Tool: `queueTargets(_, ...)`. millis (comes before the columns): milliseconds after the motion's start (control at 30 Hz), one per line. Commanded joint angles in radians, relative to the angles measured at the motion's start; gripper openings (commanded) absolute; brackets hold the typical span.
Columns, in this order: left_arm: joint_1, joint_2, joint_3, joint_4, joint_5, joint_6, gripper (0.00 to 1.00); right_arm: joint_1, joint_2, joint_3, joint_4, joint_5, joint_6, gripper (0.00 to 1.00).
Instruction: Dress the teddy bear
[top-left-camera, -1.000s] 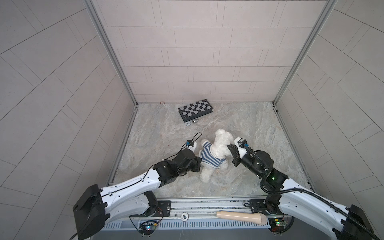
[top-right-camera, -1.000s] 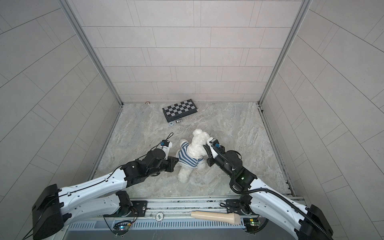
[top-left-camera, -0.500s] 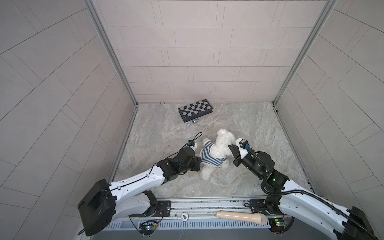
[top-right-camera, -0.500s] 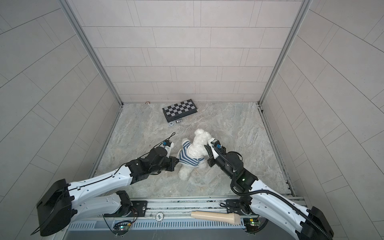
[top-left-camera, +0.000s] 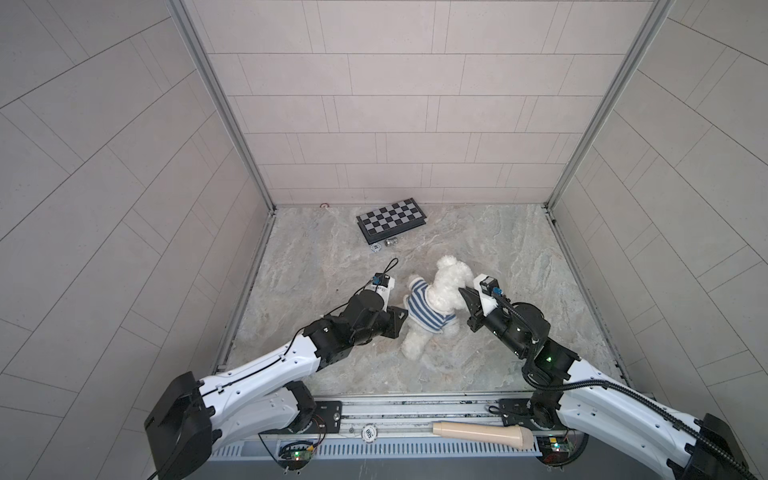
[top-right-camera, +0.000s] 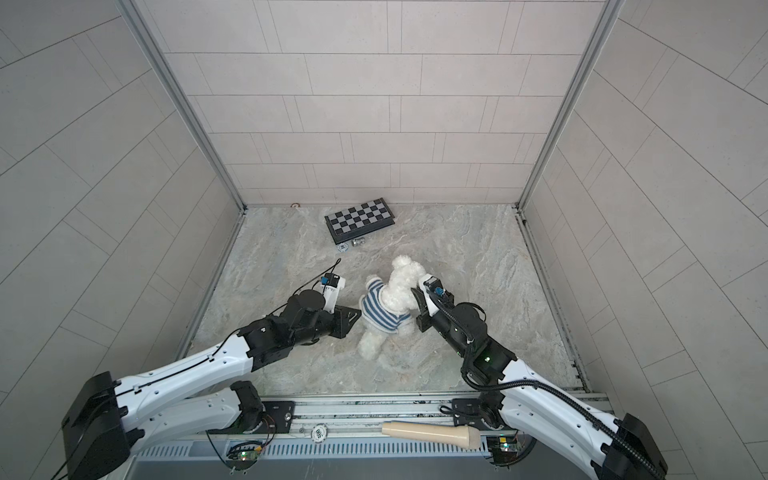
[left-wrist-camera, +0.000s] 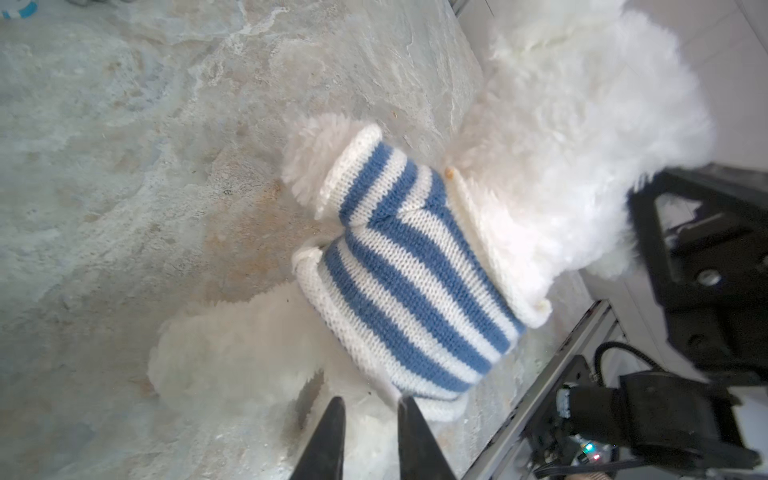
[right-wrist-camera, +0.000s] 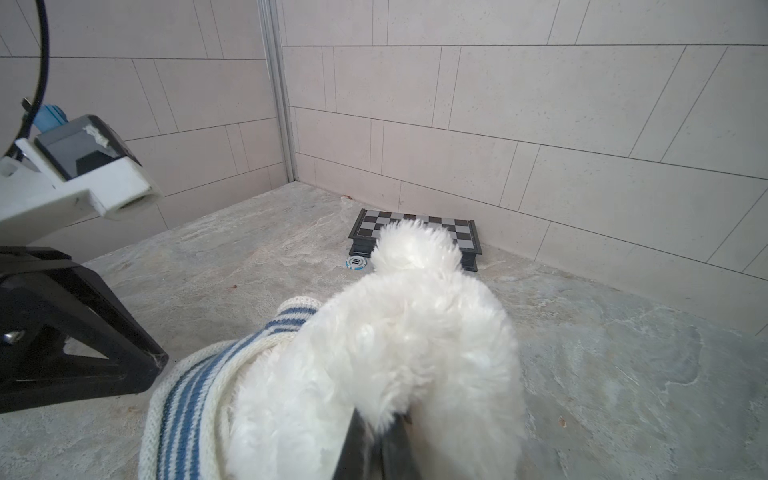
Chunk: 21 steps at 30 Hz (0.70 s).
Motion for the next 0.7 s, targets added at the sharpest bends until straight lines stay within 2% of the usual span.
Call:
queueTargets(0,-0.022,-0.038,0.041,-0.047,-0.025,0.011,0.39,0.004,-0.031,0.007,0.029,0.052,0.013,0.00)
queueTargets(67,-0.046,-0.031,0.044,-0.037,-0.025,-0.009,0.45,0.004,-0.029,0.003,0.030,0.063,0.017,0.00)
queueTargets(167,-0.098,0.013,0.050,0.013,-0.025,-0.054,0.47,0.005,-0.023,0.000,0.040,0.083,0.029,0.00)
queueTargets(333,-0.168,0.127,0.065,0.117,-0.035,-0.128,0.46,0.007,-0.017,0.003,0.045,0.108,0.036,0.00)
queueTargets(533,-0.175,0.224,0.077,0.221,-0.024,-0.176,0.42,0.012,-0.027,-0.003,0.042,0.125,0.045,0.00)
queueTargets(667,-0.175,0.262,0.110,0.202,-0.045,-0.191,0.36,0.021,-0.027,-0.012,0.058,0.130,0.053,0.00)
